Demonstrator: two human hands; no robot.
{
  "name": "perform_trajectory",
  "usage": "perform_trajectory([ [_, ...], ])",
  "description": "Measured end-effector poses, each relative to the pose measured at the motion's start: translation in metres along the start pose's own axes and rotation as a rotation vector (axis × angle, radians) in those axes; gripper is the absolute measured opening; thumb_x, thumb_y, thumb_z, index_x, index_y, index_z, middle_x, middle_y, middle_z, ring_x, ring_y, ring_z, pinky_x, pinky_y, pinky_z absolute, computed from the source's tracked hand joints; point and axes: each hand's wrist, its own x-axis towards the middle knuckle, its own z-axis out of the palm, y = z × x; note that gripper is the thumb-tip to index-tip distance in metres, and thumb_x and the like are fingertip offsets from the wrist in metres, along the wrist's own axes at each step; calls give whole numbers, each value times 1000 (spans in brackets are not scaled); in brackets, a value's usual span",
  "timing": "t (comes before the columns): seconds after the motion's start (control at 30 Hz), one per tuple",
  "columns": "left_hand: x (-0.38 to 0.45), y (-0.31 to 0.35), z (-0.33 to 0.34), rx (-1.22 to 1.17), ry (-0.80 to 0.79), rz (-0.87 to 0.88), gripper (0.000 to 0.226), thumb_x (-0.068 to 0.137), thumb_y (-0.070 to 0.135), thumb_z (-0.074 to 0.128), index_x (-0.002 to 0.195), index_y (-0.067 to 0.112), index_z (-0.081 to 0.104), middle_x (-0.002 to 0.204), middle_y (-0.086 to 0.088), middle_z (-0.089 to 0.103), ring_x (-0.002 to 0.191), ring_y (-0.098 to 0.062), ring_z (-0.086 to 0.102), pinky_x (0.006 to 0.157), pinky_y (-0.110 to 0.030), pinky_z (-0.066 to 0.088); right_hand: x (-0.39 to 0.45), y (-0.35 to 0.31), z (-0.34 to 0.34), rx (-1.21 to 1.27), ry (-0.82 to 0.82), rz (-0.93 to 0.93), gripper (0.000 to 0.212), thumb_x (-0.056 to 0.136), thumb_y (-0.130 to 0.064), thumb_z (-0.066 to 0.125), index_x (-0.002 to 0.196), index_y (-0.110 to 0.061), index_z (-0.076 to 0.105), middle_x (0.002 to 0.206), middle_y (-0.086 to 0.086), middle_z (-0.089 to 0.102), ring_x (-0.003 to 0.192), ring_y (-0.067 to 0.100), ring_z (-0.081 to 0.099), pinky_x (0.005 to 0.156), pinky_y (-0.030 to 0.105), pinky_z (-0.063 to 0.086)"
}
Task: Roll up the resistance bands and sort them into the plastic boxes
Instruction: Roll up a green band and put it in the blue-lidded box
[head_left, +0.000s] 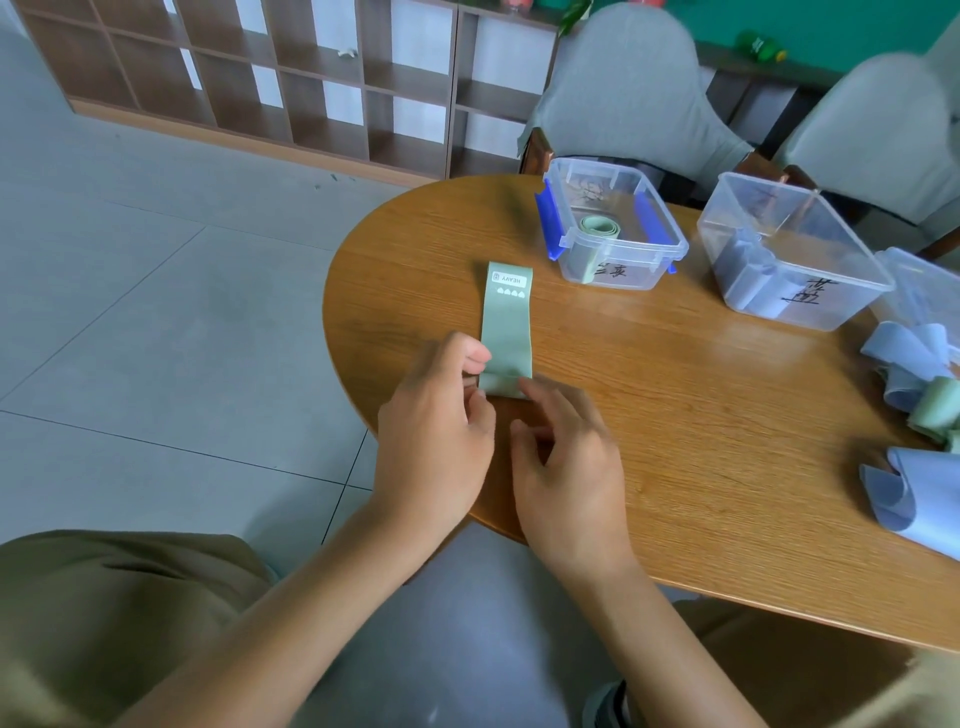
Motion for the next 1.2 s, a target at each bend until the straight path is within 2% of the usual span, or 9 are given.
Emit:
perform_trajectory([
  [0.17,7,-10,-7,47,-43,85,26,85,1,58,105,17,60,103,9,68,94,-15,69,75,-42,56,1,-1,9,-173,-27,-45,45,91,-5,52,135,-5,58,134,12,55,122,30,54,103,43,47],
  [0.3,13,-16,-10,19,-117,95,26,87,1,56,105,17,62,100,7,68,95,-13,68,79,-40,56,7,-4,11,-334,-57,-48,51,88,-18,44,137,-9,55,136,12,55,121,33,49,100,47,44],
  [0.37,13,-16,-12,102,-142,175,25,87,2,56,107,16,64,102,4,69,93,-17,68,74,-41,56,13,-3,11,-355,-71,-43,53,87,-19,43,138,-9,55,136,12,55,121,34,48,99,48,44],
  [0.47,9,-15,-12,380,-203,318,35,88,6,51,118,14,66,125,1,66,98,-26,70,69,-39,57,21,-1,11,-371,-113,-29,56,88,-20,40,141,-10,53,136,11,55,124,34,46,101,48,42],
  [0.57,8,-13,-10,475,-234,310,49,87,12,41,131,16,63,139,-1,61,112,-28,66,77,-41,58,28,-1,10,-395,-166,-16,58,90,-23,37,146,-13,48,141,9,52,131,31,40,105,45,39],
  [0.8,18,-10,-7,508,-277,247,58,88,13,34,141,17,57,143,-9,55,131,-33,47,93,-47,55,30,-7,6,-496,-316,-23,58,105,-29,33,159,-22,14,166,3,6,150,26,1,120,46,17],
  [0.93,25,-13,-4,503,-292,233,59,92,9,33,146,22,52,151,-5,49,136,-31,40,97,-45,52,24,-6,6,-526,-260,-135,55,100,-14,37,155,-13,28,164,4,20,150,24,13,117,42,24],
  [1.03,30,-15,-3,504,-304,224,55,98,8,37,150,26,47,154,-2,45,139,-28,36,96,-43,51,22,-4,8,-488,-207,-197,56,96,-17,28,151,-6,39,155,5,39,146,25,29,110,40,35],
  [1.2,33,-14,-1,544,-313,164,54,101,16,39,152,32,41,157,0,39,145,-26,28,96,-43,50,25,-4,10,-453,-165,-258,57,94,-17,30,148,-4,44,151,7,46,142,23,37,109,34,35],
])
